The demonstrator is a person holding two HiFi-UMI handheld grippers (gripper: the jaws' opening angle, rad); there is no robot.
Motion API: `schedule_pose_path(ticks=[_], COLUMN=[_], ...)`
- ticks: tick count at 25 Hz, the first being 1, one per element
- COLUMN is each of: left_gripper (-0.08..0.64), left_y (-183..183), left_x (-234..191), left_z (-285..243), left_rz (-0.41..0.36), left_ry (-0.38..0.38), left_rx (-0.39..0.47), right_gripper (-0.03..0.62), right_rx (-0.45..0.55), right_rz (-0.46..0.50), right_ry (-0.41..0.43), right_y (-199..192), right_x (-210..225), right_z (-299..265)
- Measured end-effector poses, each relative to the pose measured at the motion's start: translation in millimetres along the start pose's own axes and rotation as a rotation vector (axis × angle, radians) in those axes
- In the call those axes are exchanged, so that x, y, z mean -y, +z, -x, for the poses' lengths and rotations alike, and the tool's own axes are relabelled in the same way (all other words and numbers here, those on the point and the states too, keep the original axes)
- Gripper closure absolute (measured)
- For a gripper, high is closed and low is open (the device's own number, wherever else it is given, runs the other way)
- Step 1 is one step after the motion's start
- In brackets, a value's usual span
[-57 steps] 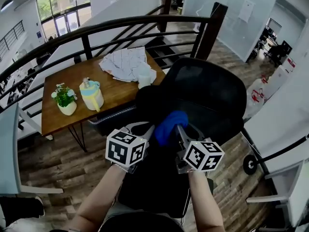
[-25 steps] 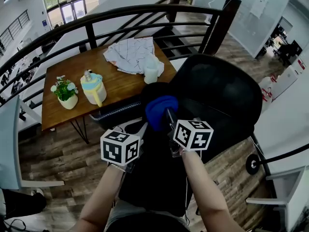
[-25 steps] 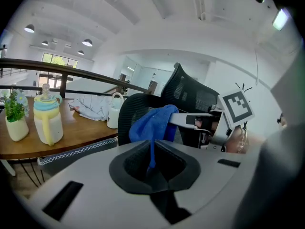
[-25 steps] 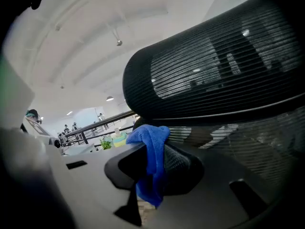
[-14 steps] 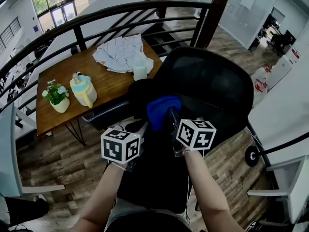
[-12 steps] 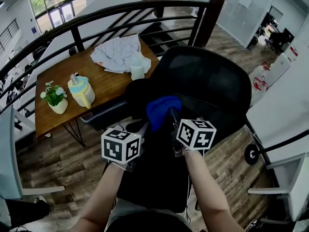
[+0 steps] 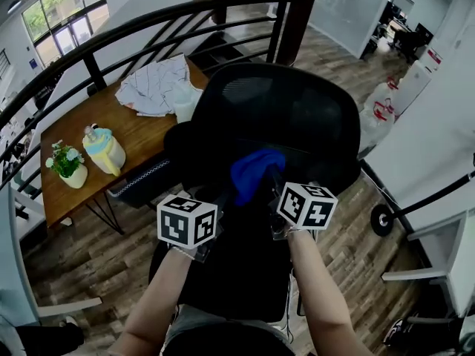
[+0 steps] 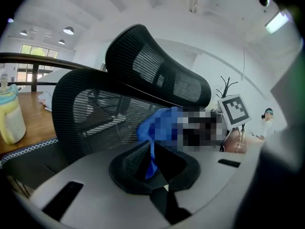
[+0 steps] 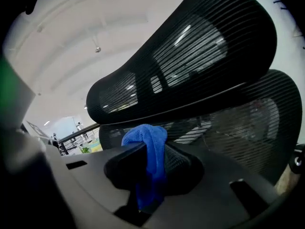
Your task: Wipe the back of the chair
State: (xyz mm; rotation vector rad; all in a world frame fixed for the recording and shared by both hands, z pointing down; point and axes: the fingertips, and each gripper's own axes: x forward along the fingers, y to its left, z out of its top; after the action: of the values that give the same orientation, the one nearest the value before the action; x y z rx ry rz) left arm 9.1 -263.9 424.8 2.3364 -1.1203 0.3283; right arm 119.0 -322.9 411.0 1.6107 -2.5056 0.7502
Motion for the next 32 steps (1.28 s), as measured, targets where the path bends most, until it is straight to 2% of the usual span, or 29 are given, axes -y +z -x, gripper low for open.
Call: schedule_pose_path(ticks=[21, 26, 32], left_gripper=[0.525, 0.525, 0.525], left_y=[-8, -9, -8], left_x=[98, 116, 123], left_z=[-83, -92, -97], left_rz=[-0.078, -0.093, -0.089], left_ry=[-0.198, -0.238, -0.236], left_rx=[-0.095, -0.108, -0.098], right_gripper=[0.508, 0.508, 0.508], right_rx=[0.075, 0.080, 0.093], right_rz=[-0.076, -0.060, -0.098], right_ry=[-0.252, -0.306, -0.362], right_y=[20, 23, 21], right_x=[128, 149, 169], right_z=[90, 108, 127])
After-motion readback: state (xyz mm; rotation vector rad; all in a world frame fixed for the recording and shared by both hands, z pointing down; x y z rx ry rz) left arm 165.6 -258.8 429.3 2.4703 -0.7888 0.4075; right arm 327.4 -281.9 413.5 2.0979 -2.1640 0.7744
